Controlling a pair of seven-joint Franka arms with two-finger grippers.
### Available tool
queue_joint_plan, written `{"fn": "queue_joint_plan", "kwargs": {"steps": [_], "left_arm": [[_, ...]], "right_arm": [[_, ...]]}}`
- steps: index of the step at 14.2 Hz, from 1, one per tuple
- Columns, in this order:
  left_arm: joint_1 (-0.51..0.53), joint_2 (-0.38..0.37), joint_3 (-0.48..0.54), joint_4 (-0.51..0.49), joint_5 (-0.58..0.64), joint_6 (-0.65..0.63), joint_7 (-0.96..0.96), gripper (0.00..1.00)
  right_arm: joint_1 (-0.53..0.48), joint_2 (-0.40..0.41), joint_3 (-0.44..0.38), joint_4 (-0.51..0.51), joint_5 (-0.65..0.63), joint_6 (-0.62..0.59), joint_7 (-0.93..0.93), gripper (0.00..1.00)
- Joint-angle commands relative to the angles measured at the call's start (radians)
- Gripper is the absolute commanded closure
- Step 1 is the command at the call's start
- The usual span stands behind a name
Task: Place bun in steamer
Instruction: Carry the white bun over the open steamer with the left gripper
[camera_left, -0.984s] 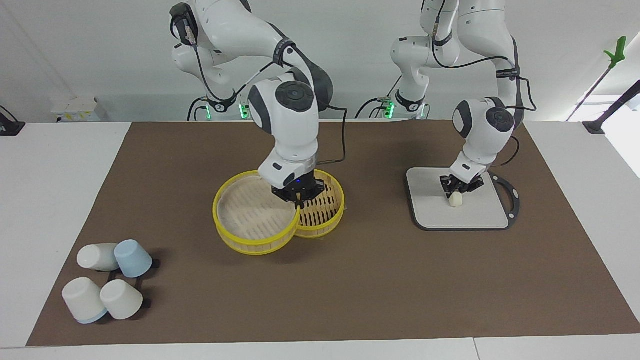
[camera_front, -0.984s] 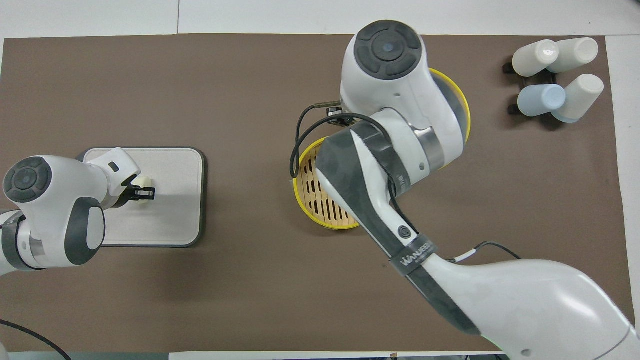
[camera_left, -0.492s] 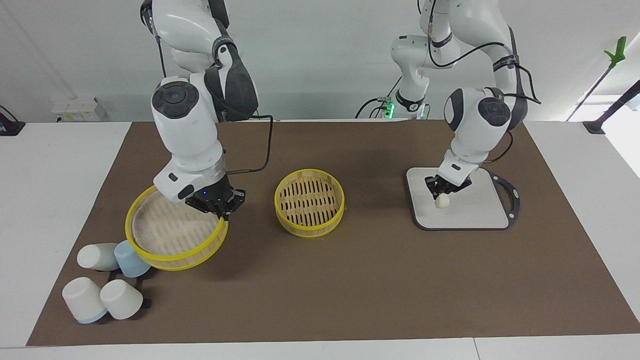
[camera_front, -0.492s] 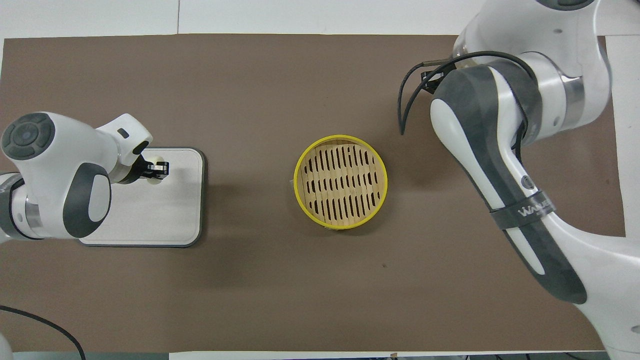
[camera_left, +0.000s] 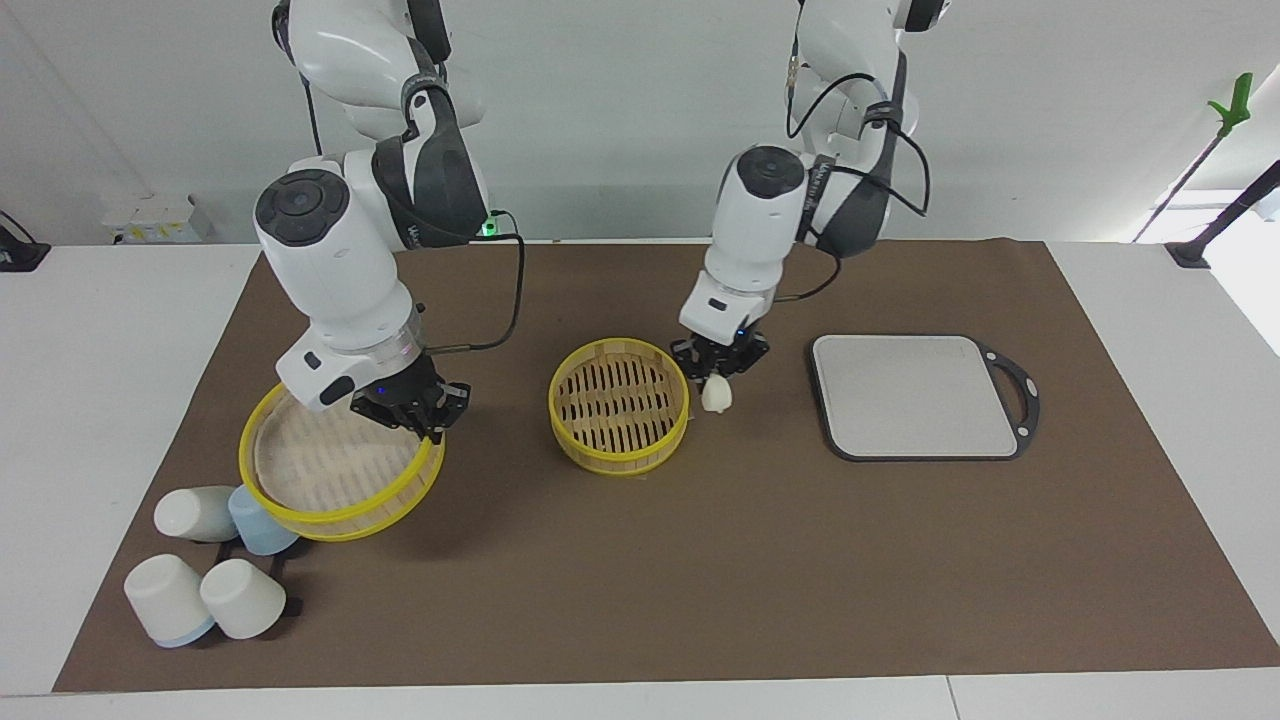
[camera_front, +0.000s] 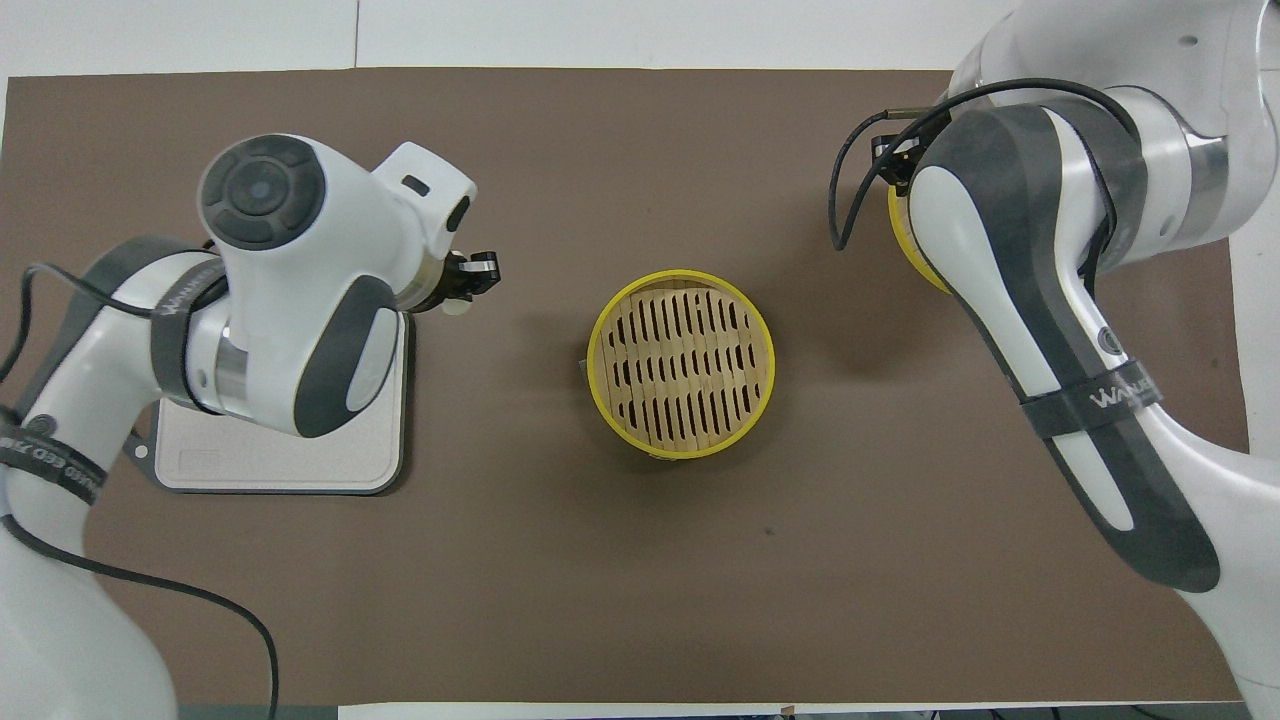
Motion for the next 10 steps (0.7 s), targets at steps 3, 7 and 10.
{"fn": "queue_joint_plan", "kwargs": {"steps": [3,7,10], "left_arm": [[-0.115,0.13,0.024,0.001,-0.006,0.136,-0.071,0.76],[-0.116,0.17,0.022,-0.016,-0.008,0.197,-0.072,0.76],[-0.118,0.17,0.022,-0.03,-0.009,0.202,-0.097,0.36]], "right_arm": [[-0.011,-0.017,0.012,-0.015,0.011,-0.01,-0.023,1.0],[-0.01,-0.018,0.012,-0.017,0.015,-0.006,-0.02,1.0],[-0.011,-0.02,0.012,-0.023,0.015,-0.001,-0.022,1.0]]}}
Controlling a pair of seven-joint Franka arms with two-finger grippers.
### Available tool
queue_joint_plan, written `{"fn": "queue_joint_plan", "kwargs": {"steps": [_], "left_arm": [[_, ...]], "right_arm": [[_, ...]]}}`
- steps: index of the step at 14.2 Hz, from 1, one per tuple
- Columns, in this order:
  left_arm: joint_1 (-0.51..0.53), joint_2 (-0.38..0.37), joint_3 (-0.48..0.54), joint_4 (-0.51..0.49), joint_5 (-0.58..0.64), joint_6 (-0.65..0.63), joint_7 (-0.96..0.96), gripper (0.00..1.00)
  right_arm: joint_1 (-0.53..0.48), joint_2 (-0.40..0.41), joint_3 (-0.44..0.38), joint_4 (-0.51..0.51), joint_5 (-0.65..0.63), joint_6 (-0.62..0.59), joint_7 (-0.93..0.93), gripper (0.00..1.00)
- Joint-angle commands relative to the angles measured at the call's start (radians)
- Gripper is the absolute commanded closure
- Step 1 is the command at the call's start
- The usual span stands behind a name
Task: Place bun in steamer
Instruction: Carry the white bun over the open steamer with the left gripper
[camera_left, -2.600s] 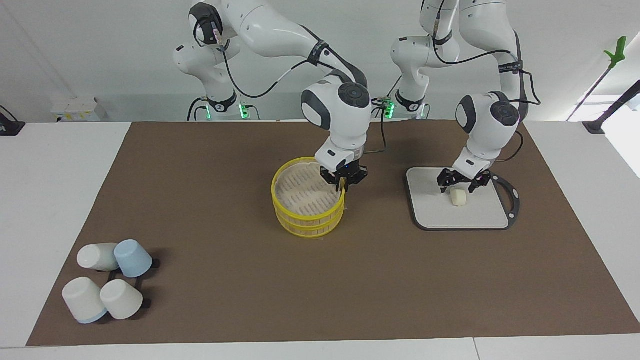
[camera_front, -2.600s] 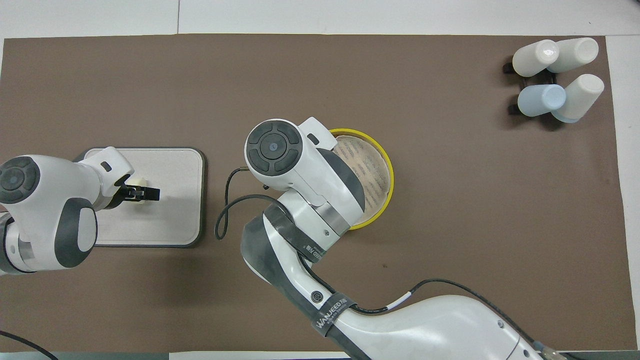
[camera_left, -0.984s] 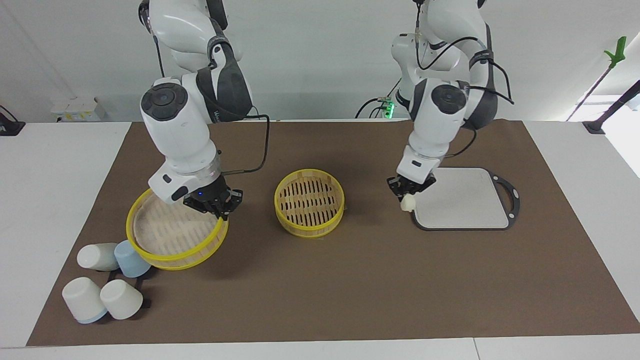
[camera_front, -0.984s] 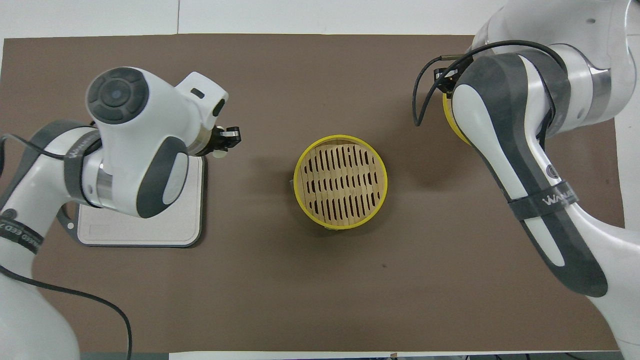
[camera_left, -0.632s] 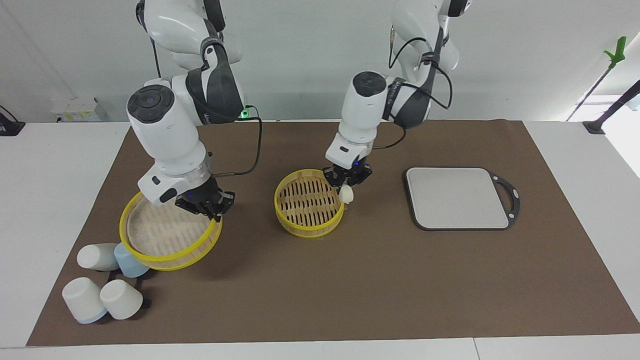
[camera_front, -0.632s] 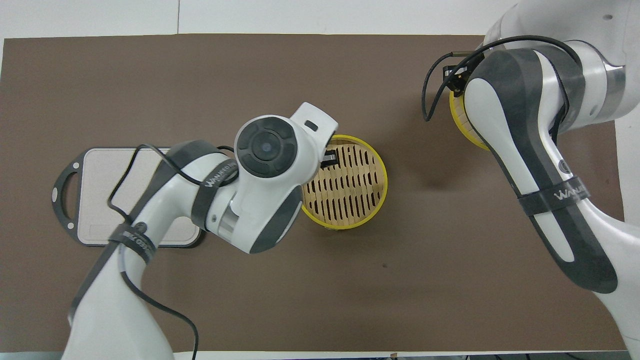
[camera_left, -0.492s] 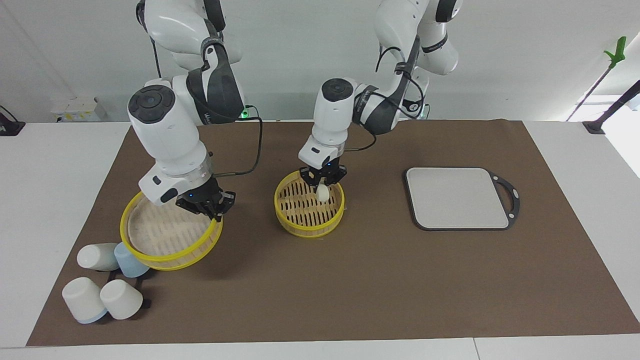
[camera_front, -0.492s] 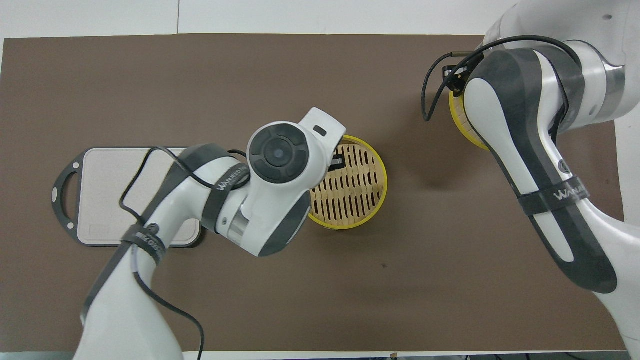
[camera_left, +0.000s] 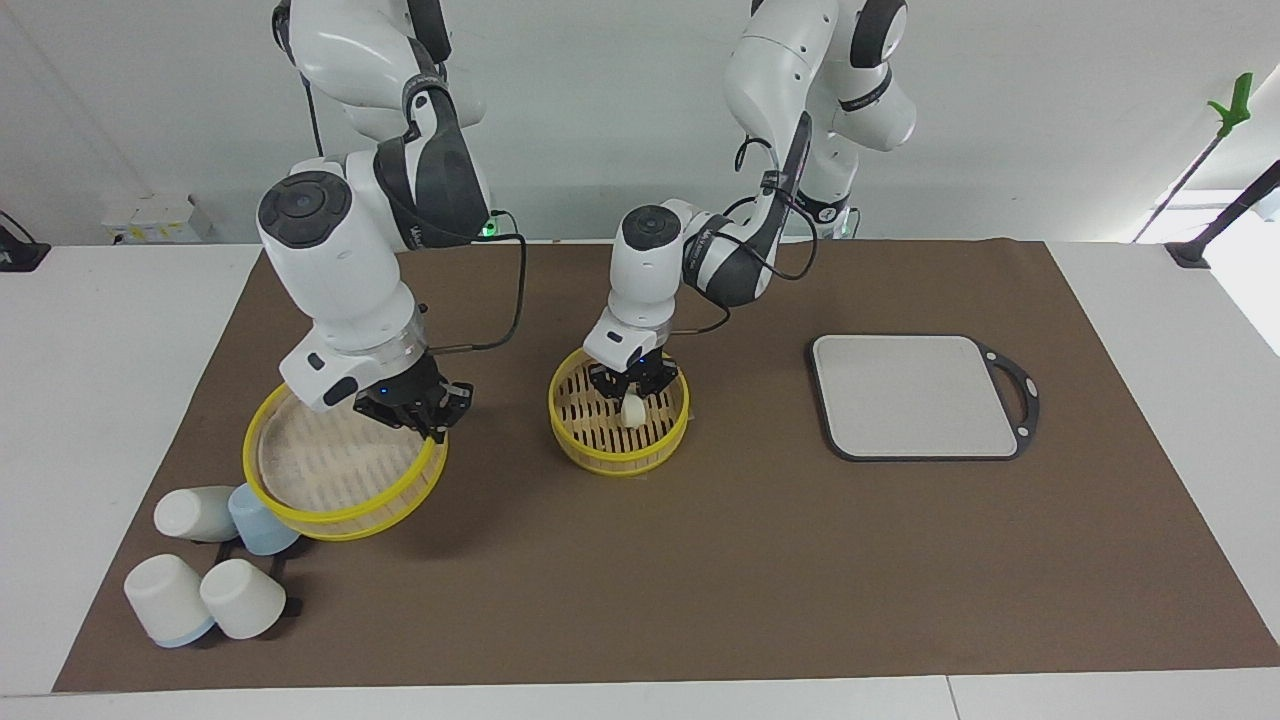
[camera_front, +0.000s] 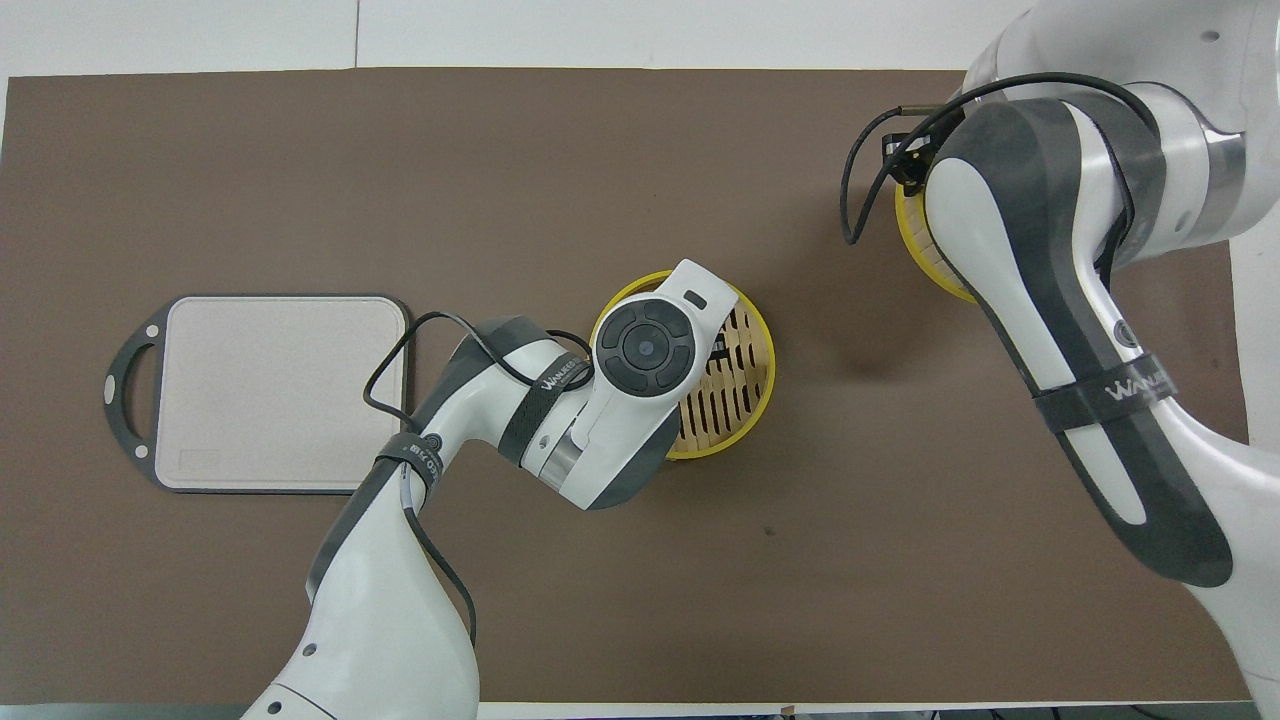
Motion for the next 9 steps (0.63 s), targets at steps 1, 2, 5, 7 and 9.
{"fn": "queue_joint_plan", "kwargs": {"steps": [1,2,5,7,9], "left_arm": [[-0.009,-0.008,0.007,-0.028,-0.009,0.026,-0.035,0.16],[-0.015,-0.008,0.007,-0.029,-0.009,0.024,-0.037,0.01],[-0.015,-0.016,0.007,-0.029,-0.009,0.0,-0.037,0.0],[-0.003,-0.053,0.009,-0.029,-0.009,-0.057,-0.032,0.0],[0.045,-0.119,0.009,-0.029,-0.009,-0.141,-0.02,0.0]], "right_arm": [[-0.012,-0.02,0.009,-0.02,0.012,0.001,-0.021,1.0],[-0.012,-0.02,0.009,-0.02,0.012,-0.002,-0.021,1.0],[-0.009,-0.029,0.009,-0.04,0.012,-0.001,-0.023,1.0],[-0.009,-0.034,0.009,-0.044,0.012,0.001,-0.023,1.0],[-0.009,-0.035,0.009,-0.048,0.012,0.004,-0.023,1.0]]}}
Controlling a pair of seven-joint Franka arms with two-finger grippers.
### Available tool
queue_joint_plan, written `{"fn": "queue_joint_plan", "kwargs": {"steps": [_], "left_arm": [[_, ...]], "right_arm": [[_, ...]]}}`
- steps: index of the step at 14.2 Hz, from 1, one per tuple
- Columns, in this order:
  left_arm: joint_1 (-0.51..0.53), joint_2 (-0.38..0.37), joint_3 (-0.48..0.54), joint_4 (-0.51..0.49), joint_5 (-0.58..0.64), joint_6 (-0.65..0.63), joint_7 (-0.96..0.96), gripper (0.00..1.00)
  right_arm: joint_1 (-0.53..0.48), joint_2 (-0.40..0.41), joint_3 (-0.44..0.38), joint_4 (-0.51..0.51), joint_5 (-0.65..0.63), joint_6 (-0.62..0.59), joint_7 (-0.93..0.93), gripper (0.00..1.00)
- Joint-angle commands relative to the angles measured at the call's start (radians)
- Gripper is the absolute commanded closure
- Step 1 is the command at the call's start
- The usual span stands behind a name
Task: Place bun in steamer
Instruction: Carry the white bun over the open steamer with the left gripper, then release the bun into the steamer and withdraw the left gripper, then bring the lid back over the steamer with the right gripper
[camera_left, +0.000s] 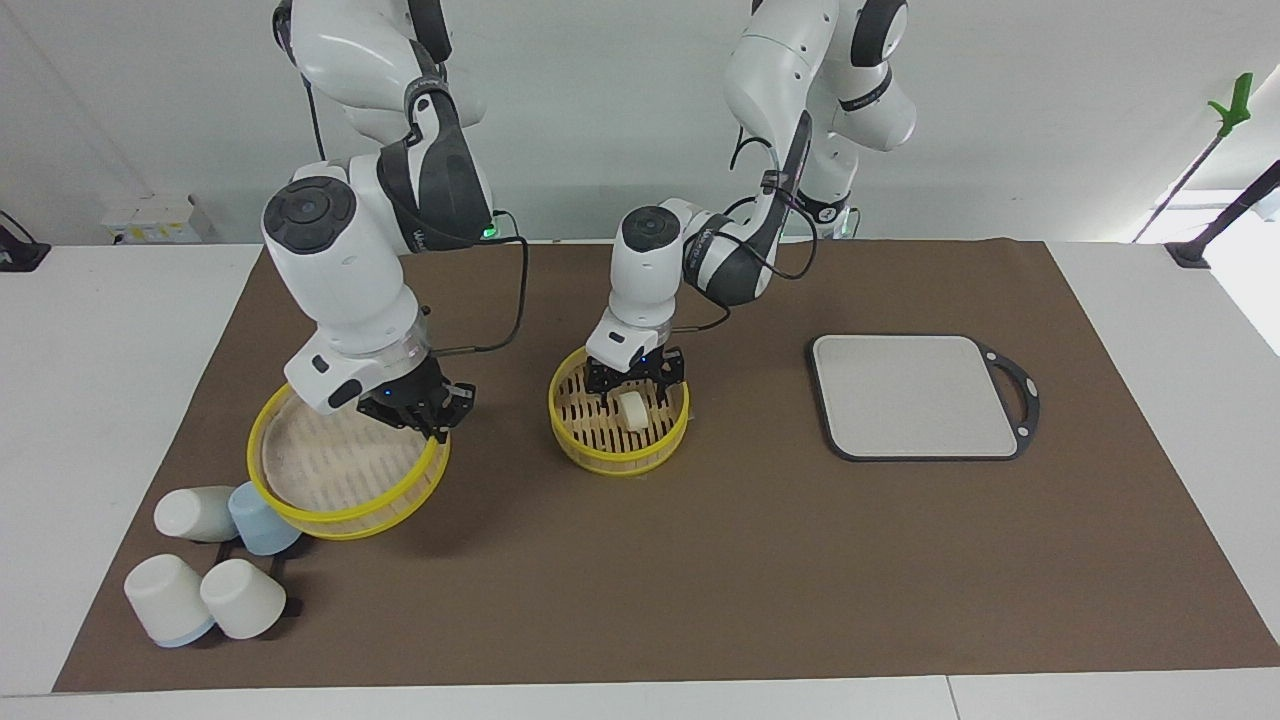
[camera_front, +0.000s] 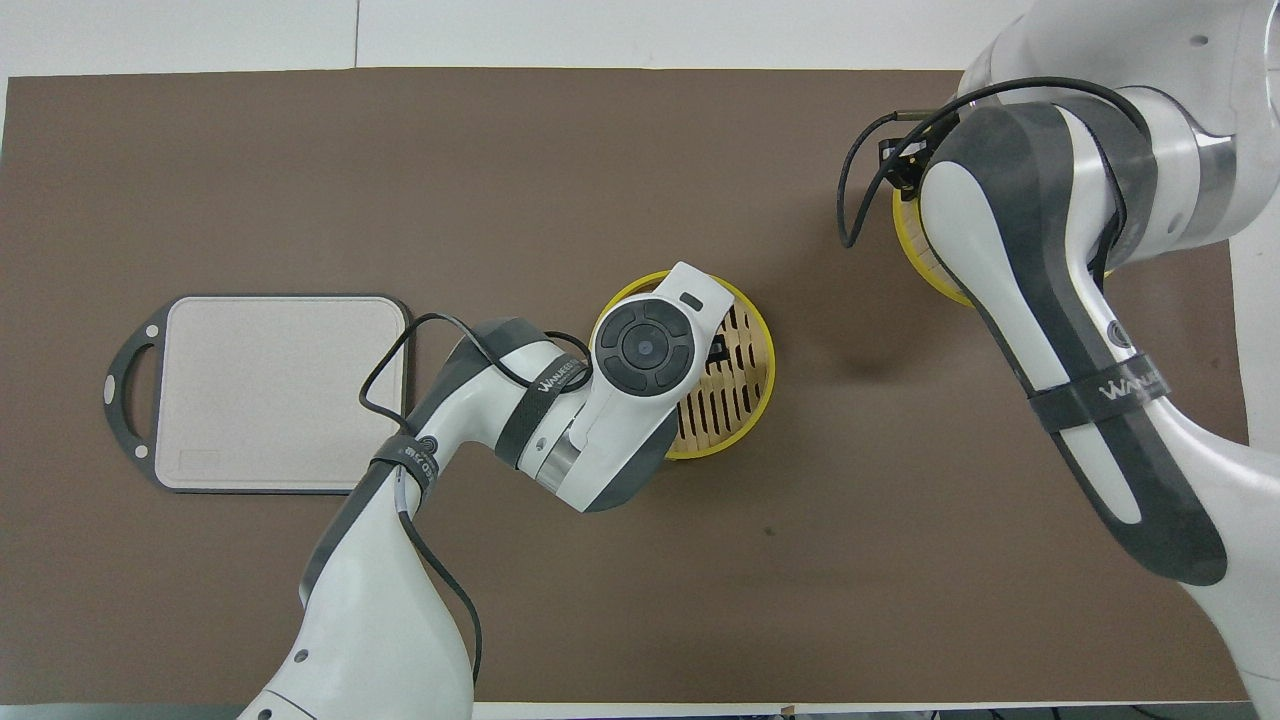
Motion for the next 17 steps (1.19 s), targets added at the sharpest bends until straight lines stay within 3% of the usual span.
{"fn": "queue_joint_plan", "kwargs": {"steps": [1,6,12,17], "left_arm": [[0.066,-0.134,0.001,-0.024,-0.011,-0.132,0.01,0.0],[0.173,-0.254,0.004,-0.023,-0.012,-0.326,0.096,0.0],[0.406,-0.364,0.007,-0.021,-0.012,-0.501,0.426,0.0],[0.54,-0.432,0.015,-0.011,0.029,-0.59,0.607,0.0]], "right_arm": [[-0.01,-0.035,0.008,-0.037,0.012,0.005,-0.023,1.0],[0.024,-0.036,0.012,-0.037,0.01,0.001,0.036,1.0],[0.202,-0.037,0.012,-0.037,0.012,0.036,0.263,1.0],[0.364,0.002,0.012,-0.049,0.01,0.119,0.454,1.0]]}}
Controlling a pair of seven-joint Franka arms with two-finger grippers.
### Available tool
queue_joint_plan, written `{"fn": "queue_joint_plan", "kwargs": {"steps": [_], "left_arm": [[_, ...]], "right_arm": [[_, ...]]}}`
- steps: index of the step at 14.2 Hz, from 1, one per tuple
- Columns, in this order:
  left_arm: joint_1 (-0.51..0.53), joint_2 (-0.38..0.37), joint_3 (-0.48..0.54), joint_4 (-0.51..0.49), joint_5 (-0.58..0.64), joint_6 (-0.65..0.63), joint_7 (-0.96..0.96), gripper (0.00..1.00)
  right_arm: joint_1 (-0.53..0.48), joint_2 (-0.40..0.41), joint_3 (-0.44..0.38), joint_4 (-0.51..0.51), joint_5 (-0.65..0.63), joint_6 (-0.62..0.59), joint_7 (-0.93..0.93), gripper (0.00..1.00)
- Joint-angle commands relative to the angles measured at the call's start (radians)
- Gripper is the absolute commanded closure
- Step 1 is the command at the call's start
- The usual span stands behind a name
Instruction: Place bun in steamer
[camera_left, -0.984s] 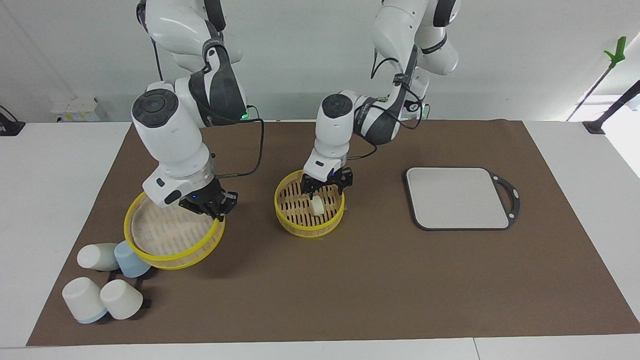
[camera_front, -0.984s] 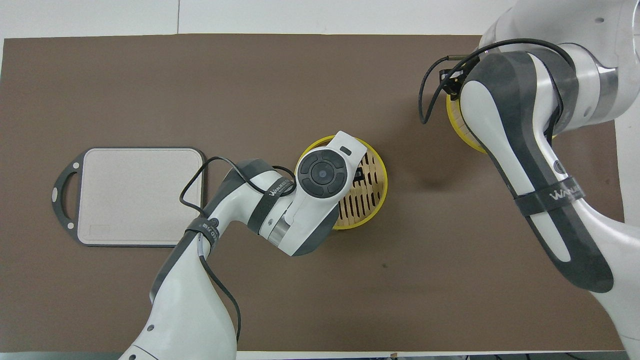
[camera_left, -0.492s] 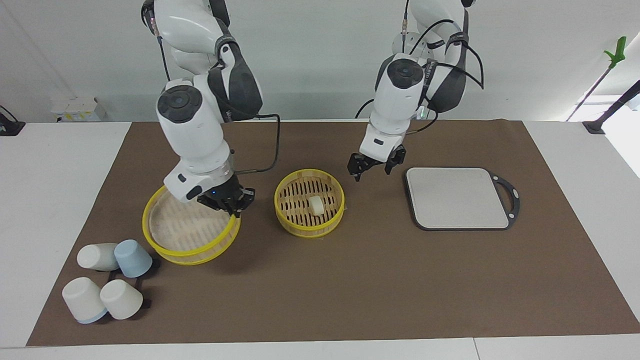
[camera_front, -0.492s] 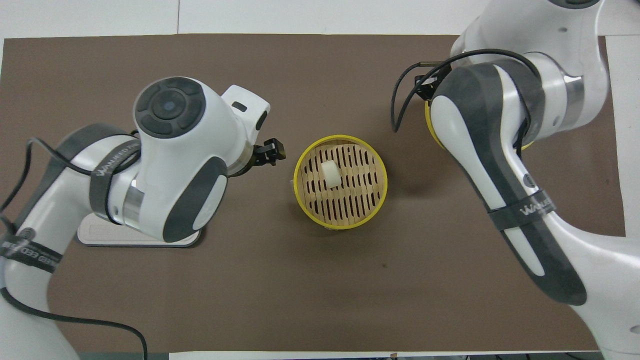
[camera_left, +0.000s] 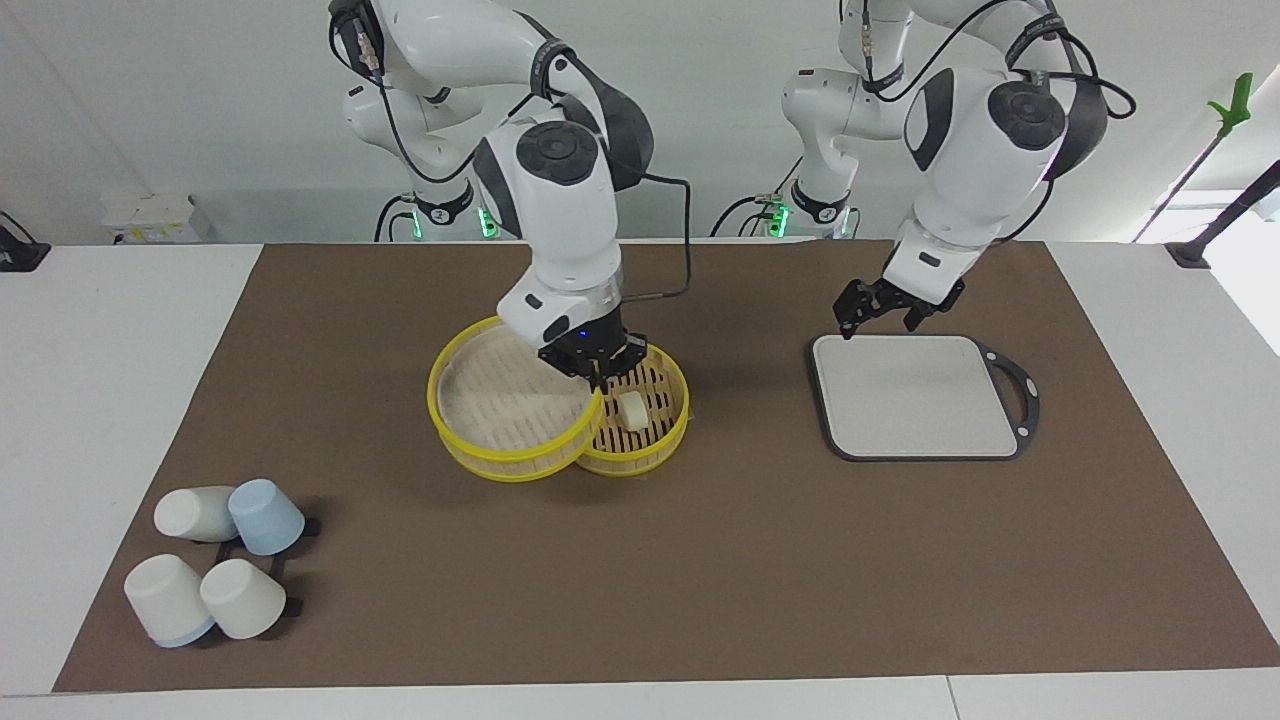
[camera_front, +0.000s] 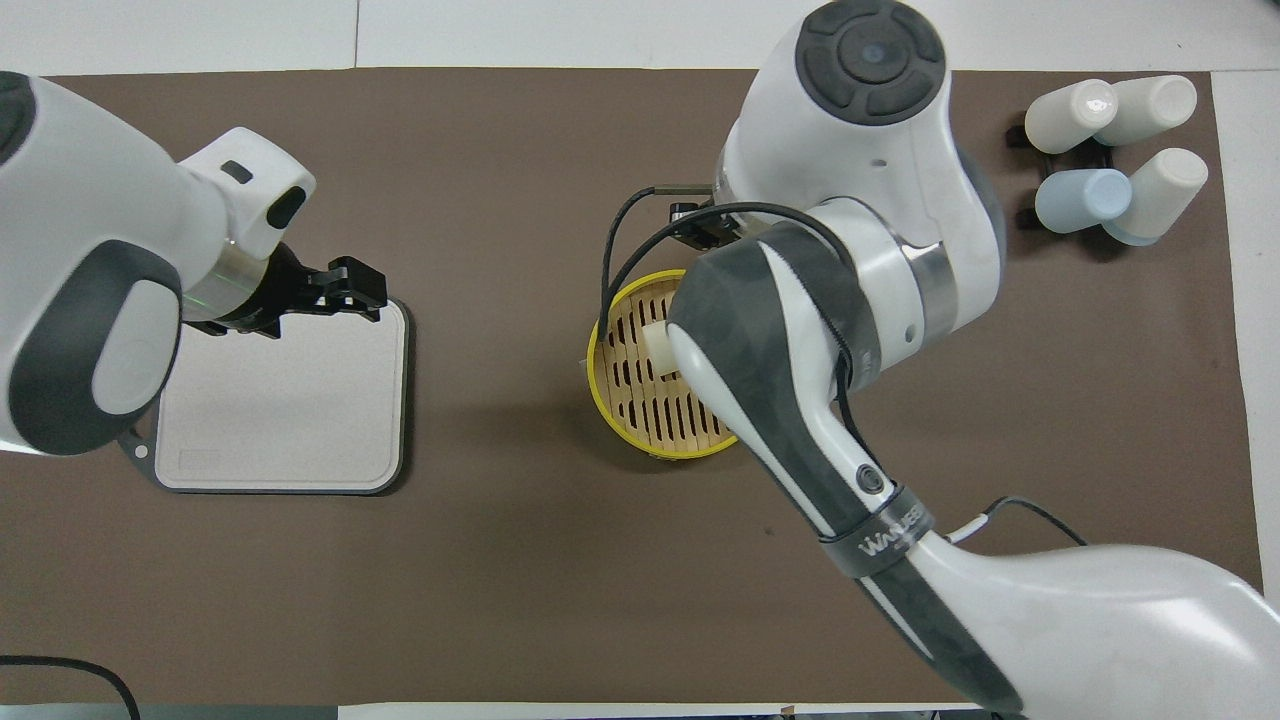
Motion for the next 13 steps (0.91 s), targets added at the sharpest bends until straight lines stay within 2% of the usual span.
{"fn": "queue_joint_plan", "kwargs": {"steps": [1,5,11,13], "left_arm": [[0.038,-0.051,-0.008,-0.011,0.06,-0.043,0.076,0.0],[0.05,-0.056,-0.006,0.021,0.111,-0.08,0.098,0.0],[0.062,-0.054,-0.005,0.102,0.105,-0.155,0.11,0.0],[0.096,-0.054,-0.011,0.108,0.084,-0.18,0.112,0.0]], "right_arm": [[0.061,0.013,-0.003,-0.034,0.004,0.07,0.09,1.0],[0.129,0.06,-0.006,-0.033,-0.01,0.124,0.156,1.0],[0.138,0.062,-0.005,-0.082,-0.011,0.15,0.156,1.0],[0.146,0.059,-0.005,-0.092,-0.011,0.147,0.156,1.0]]}}
